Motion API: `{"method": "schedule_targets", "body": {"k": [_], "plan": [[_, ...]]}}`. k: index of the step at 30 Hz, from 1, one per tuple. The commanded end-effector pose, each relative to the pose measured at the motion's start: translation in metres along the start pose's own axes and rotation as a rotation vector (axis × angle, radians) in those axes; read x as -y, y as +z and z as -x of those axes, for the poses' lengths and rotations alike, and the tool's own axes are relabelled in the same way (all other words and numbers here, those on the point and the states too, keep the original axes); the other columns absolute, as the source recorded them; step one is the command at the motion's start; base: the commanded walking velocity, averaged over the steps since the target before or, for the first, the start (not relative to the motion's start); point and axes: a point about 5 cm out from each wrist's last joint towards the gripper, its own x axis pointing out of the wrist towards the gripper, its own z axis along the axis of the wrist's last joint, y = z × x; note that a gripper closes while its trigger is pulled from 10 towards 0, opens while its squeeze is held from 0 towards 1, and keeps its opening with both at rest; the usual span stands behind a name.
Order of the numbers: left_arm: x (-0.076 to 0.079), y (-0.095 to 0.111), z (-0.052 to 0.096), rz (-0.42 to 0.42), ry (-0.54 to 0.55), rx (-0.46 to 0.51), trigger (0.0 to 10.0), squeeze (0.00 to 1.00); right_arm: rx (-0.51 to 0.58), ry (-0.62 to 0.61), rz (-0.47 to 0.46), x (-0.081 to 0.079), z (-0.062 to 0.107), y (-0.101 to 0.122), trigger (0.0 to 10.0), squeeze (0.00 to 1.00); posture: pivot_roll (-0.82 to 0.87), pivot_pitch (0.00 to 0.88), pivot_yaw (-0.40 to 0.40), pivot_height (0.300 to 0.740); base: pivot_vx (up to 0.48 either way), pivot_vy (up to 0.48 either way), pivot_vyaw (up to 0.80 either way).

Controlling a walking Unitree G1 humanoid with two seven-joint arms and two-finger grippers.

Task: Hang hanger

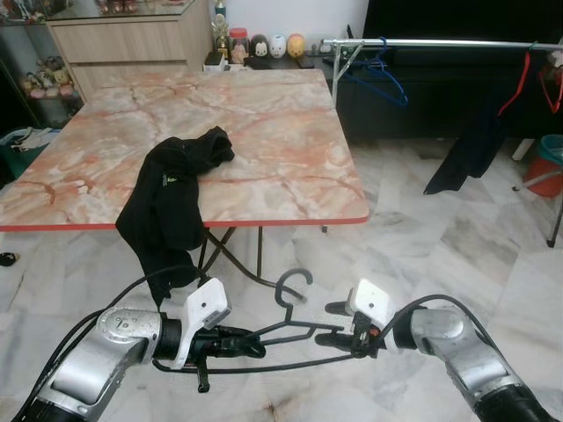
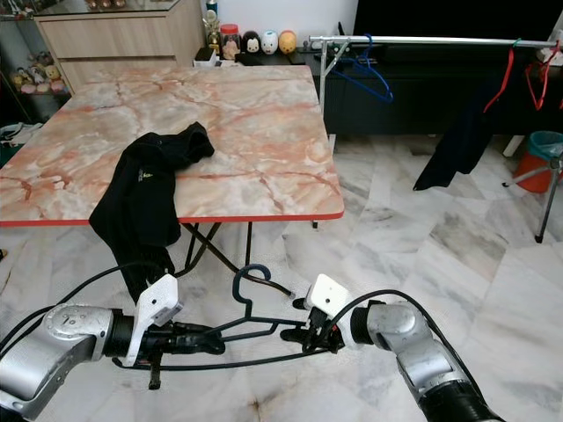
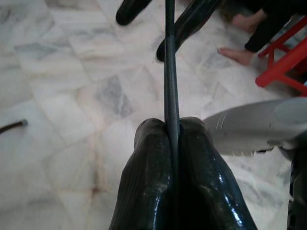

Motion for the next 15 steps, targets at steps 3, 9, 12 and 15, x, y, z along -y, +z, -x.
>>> {"method": "schedule_targets", "body": {"k": [3,9,12,15], "plan": [[-0.001,-0.008,-0.001,-0.022,0.001,-0.058,0.0,0.0,0.027,0.09,0.004,-0.008,0.005,0.004,10.0,0.0,0.04,0.004,-0.004,0.74,0.0,0.0,0.0],[-0.004,-0.014,0.0,-0.006,0.026,-0.056,0.0,0.0,0.006,0.095,0.004,-0.008,0.006,0.001,10.0,0.0,0.04,0.005,-0.006,0.74,0.0,0.0,0.0],[-0.005,-0.016,0.001,0.0,0.04,-0.055,0.0,0.0,0.003,0.097,0.004,-0.007,0.008,0.001,10.0,0.0,0.04,0.005,-0.005,0.74,0.0,0.0,0.0],[-0.016,-0.023,0.005,-0.006,0.143,-0.056,0.0,0.0,-0.031,0.071,0.015,-0.004,0.011,-0.001,10.0,0.0,0.04,0.004,-0.005,0.74,0.0,0.0,0.0]]}}
